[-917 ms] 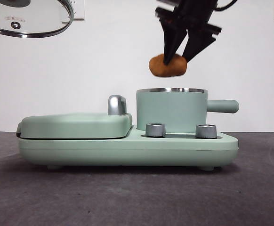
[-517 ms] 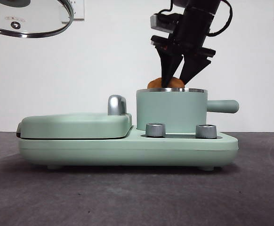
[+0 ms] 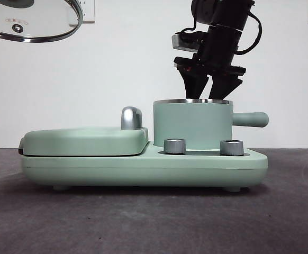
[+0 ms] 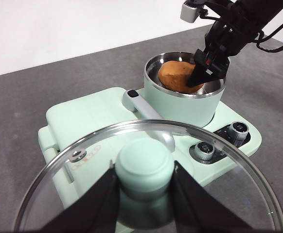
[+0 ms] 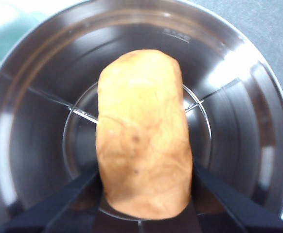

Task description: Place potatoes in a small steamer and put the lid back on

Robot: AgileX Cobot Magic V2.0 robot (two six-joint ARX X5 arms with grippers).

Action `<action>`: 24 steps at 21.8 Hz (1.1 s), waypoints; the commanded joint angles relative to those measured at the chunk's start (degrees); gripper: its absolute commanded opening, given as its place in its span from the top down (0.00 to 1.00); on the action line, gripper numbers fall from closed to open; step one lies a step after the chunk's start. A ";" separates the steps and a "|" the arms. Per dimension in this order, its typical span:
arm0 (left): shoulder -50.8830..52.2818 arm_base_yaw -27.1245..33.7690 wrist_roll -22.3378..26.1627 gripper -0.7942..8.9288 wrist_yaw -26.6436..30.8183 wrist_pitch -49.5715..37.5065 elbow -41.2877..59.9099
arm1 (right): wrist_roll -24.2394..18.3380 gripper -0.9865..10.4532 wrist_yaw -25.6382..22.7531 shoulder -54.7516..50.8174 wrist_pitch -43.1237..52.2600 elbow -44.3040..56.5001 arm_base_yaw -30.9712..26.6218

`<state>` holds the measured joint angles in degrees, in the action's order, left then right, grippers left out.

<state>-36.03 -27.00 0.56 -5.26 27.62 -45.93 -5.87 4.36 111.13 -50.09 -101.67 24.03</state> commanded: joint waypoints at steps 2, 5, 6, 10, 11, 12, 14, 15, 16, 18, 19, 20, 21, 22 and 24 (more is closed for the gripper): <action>0.11 -0.22 -0.22 0.90 -0.04 -1.84 -0.81 | -0.68 0.59 0.15 0.96 0.98 -1.53 0.31; 0.11 -0.22 -0.22 0.90 -0.07 -1.86 -0.81 | -1.20 0.59 0.31 -0.72 0.28 -1.97 0.31; 0.11 -0.22 -0.24 0.90 -0.07 -1.86 -0.81 | -1.22 0.59 0.33 -2.62 0.28 -1.97 0.31; 0.11 -0.22 -1.14 0.90 -0.09 -1.92 -0.81 | -1.01 0.67 3.45 -14.23 -4.85 -1.33 0.33; 0.11 -0.22 -1.53 0.90 -0.11 -1.90 -0.81 | -1.01 0.69 4.94 -17.86 -3.39 0.20 0.33; 0.11 -0.28 -1.53 0.90 -0.13 -1.90 -0.83 | -0.98 0.69 5.46 -22.47 -0.26 3.37 0.33; 0.11 -0.28 -1.53 0.90 -0.11 -1.97 -0.83 | -1.01 0.69 4.55 -32.68 5.53 12.81 0.31; 0.11 -0.28 -1.53 0.90 -0.11 -1.99 -0.83 | -1.01 0.69 4.37 -37.07 6.93 17.40 0.31; 0.11 -0.28 -1.53 0.90 -0.13 -2.12 -0.83 | -0.98 0.69 4.31 -41.79 7.85 22.25 0.31; 0.04 -0.39 -1.53 0.90 -0.17 -2.99 -0.83 | -0.94 0.69 2.25 -50.03 8.09 30.40 0.24; 0.04 -0.39 -1.53 0.90 -0.39 -3.30 -0.83 | -0.92 0.69 1.60 -52.09 8.09 32.37 0.22; 0.00 -0.39 -1.53 0.90 -0.57 -3.65 -0.85 | -0.70 0.69 1.29 -54.75 8.07 34.88 0.20; -0.13 -0.39 -1.53 0.90 -0.59 -3.87 -0.90 | -0.44 0.69 1.14 -57.22 8.07 37.18 0.20; -0.31 -0.39 -1.51 0.90 -0.59 -4.02 -0.94 | -0.17 0.69 1.11 -59.32 8.07 39.06 0.20; -0.76 -0.39 -1.51 0.90 -0.83 -4.57 -0.94 | 0.85 0.69 0.90 -63.73 8.09 42.82 0.20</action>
<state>-36.42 -27.07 -0.86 -5.91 25.04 -45.93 -5.93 5.54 48.45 -42.61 -59.07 23.99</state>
